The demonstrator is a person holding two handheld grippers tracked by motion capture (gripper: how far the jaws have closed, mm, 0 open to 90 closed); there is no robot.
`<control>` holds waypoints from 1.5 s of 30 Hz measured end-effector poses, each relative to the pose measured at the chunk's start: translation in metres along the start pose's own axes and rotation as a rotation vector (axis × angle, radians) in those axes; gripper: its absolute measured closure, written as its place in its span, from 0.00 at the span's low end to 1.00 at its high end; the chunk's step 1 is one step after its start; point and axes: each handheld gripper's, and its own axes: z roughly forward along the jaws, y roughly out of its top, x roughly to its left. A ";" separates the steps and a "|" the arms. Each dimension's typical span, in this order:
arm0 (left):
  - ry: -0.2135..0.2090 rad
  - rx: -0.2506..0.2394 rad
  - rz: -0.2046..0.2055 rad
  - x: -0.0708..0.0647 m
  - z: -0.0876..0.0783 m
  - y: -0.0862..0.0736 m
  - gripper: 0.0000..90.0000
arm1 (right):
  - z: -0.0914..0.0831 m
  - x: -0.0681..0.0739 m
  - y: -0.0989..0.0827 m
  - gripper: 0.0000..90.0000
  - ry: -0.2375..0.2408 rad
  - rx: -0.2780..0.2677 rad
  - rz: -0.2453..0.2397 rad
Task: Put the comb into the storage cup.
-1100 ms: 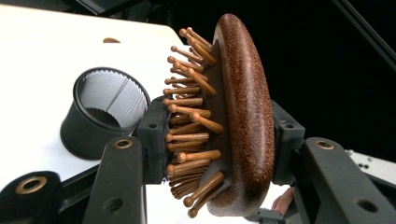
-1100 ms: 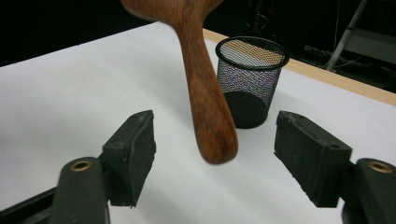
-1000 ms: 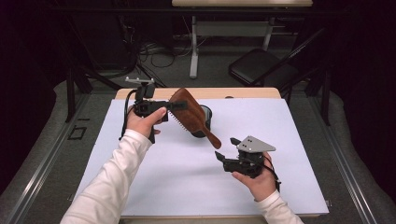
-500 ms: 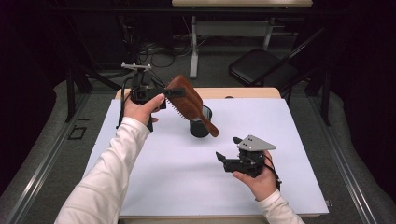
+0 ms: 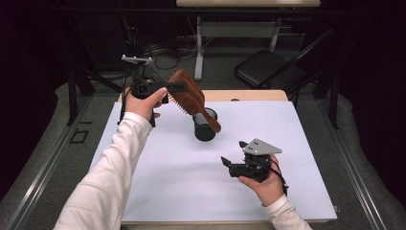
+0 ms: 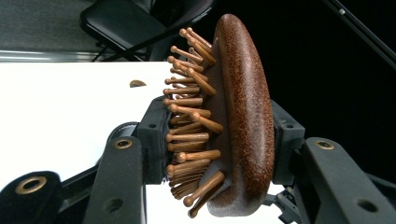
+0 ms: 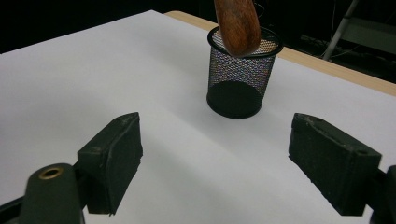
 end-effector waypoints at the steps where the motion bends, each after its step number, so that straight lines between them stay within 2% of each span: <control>1: 0.002 -0.003 0.001 0.001 0.000 0.001 0.58 | 0.000 0.000 0.000 0.19 0.000 0.001 0.004; 5: 0.014 -0.013 -0.003 0.002 0.000 0.003 0.58 | 0.000 0.000 0.000 0.19 -0.001 0.002 0.004; 13: 0.066 -0.038 0.013 0.004 -0.002 0.008 0.58 | 0.000 0.000 -0.001 0.19 0.003 0.001 0.009; 26: 0.152 -0.067 0.064 0.005 0.005 0.010 0.58 | 0.000 0.000 -0.001 0.20 0.000 -0.014 0.006; 29: 0.165 -0.065 0.071 0.006 0.009 0.010 0.58 | 0.000 0.000 -0.001 0.20 0.000 -0.011 0.005; 35: 0.217 -0.043 0.129 0.003 0.018 0.008 0.58 | 0.000 0.000 -0.001 0.20 0.000 -0.009 0.006; 38: 0.216 -0.037 0.125 0.003 0.022 0.007 0.58 | 0.000 0.000 -0.001 0.20 0.002 -0.011 0.006; 45: 0.246 -0.016 0.151 0.002 0.032 0.004 0.58 | 0.000 0.000 -0.001 0.20 0.002 -0.011 0.005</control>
